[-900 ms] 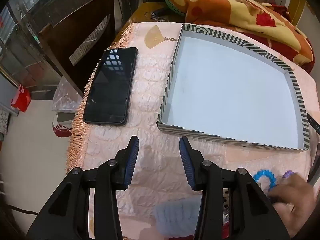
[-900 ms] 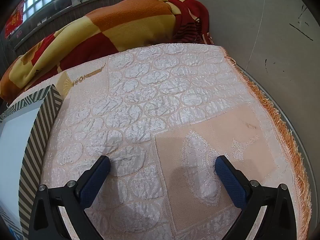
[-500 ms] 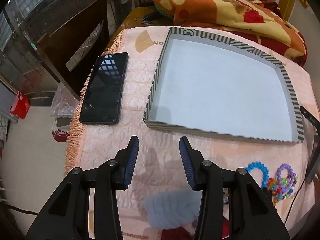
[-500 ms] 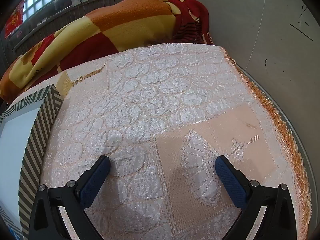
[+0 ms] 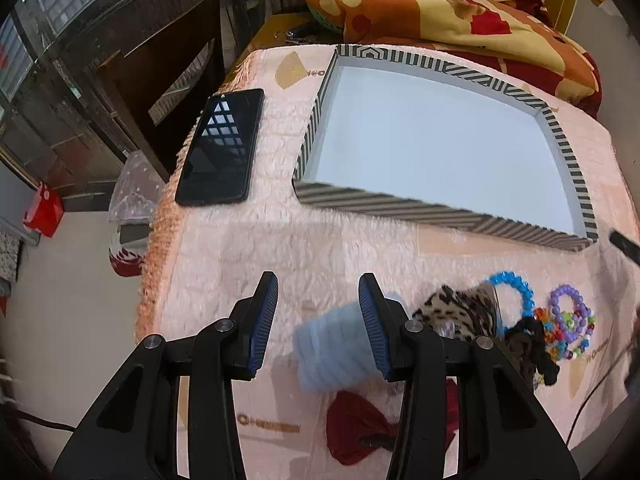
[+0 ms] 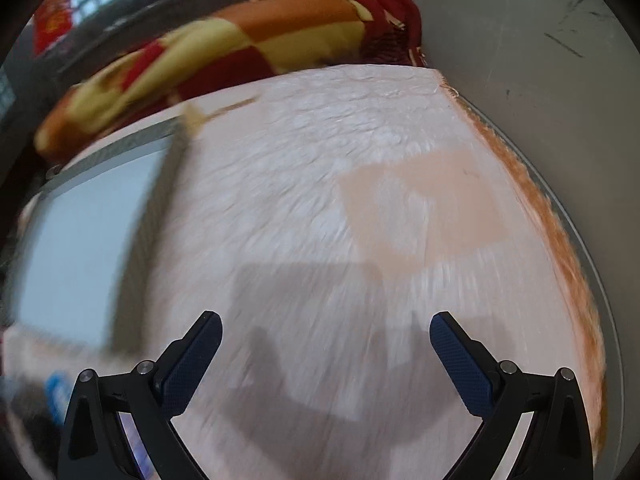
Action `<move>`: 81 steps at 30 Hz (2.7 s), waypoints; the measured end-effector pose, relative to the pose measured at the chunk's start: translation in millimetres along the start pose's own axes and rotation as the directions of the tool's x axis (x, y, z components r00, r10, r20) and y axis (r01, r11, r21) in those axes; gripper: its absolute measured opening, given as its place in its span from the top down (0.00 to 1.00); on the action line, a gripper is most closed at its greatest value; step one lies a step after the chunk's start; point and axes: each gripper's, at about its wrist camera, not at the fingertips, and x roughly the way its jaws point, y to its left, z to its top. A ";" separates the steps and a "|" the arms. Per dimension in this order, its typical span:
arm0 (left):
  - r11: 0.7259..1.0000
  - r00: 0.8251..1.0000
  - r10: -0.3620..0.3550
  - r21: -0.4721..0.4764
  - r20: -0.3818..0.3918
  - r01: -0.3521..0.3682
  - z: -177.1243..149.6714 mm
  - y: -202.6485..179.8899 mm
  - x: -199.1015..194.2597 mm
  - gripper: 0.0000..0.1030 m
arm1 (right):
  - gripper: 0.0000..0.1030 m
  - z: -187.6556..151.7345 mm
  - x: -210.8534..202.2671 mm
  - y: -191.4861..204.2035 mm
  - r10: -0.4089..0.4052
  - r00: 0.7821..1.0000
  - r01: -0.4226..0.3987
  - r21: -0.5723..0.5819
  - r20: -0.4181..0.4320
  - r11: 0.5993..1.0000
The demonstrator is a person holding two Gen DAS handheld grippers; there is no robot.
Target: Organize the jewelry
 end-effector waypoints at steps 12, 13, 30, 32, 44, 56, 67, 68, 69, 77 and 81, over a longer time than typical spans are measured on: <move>0.999 1.000 -0.030 -0.031 0.003 0.030 -38.3 -13.9 -24.4 0.60 | 0.00 -74.2 -82.2 105.0 0.112 0.992 -0.101 -0.179 0.052 0.979; 0.999 0.999 -0.032 -0.035 0.001 0.032 -42.0 -15.0 -26.3 0.60 | 0.00 -78.5 -82.7 109.4 0.126 0.991 -0.115 -0.177 0.050 0.977; 0.997 0.999 -0.043 -0.062 0.006 0.043 -62.3 -0.9 -37.4 0.60 | 0.00 -101.7 -97.1 147.1 0.161 0.986 -0.148 -0.223 0.041 0.963; 0.997 0.999 -0.042 -0.062 0.004 0.042 -62.9 -0.9 -37.8 0.60 | 0.00 -102.8 -97.9 148.9 0.165 0.986 -0.152 -0.227 0.039 0.962; 0.998 0.999 -0.034 -0.059 0.009 0.035 -64.6 3.3 -40.5 0.60 | 0.00 -104.6 -100.6 157.0 0.187 0.982 -0.175 -0.244 0.029 0.954; 0.998 0.999 -0.037 -0.058 0.019 0.038 -64.4 3.7 -44.3 0.60 | 0.00 -105.6 -103.5 166.6 0.169 0.985 -0.152 -0.270 0.040 0.951; 0.998 0.999 -0.036 -0.055 0.003 0.036 -62.2 0.0 -40.3 0.60 | 0.00 -103.5 -98.4 160.9 0.187 0.982 -0.177 -0.244 0.020 0.954; 0.998 0.999 -0.035 -0.054 0.003 0.035 -61.9 -0.4 -40.1 0.60 | 0.00 -103.5 -98.2 160.5 0.187 0.982 -0.177 -0.243 0.019 0.954; 0.998 0.999 -0.035 -0.053 0.004 0.035 -61.7 -0.5 -40.0 0.60 | 0.00 -103.1 -97.7 160.3 0.187 0.982 -0.177 -0.242 0.018 0.954; 0.997 1.000 -0.025 -0.067 0.002 0.025 -59.9 -1.0 -37.9 0.60 | 0.00 -101.8 -97.8 161.1 0.182 0.983 -0.169 -0.261 0.026 0.950; 0.998 1.000 -0.024 -0.059 0.003 0.024 -59.0 -2.1 -37.3 0.60 | 0.00 -102.0 -96.4 160.6 0.182 0.983 -0.169 -0.267 0.024 0.949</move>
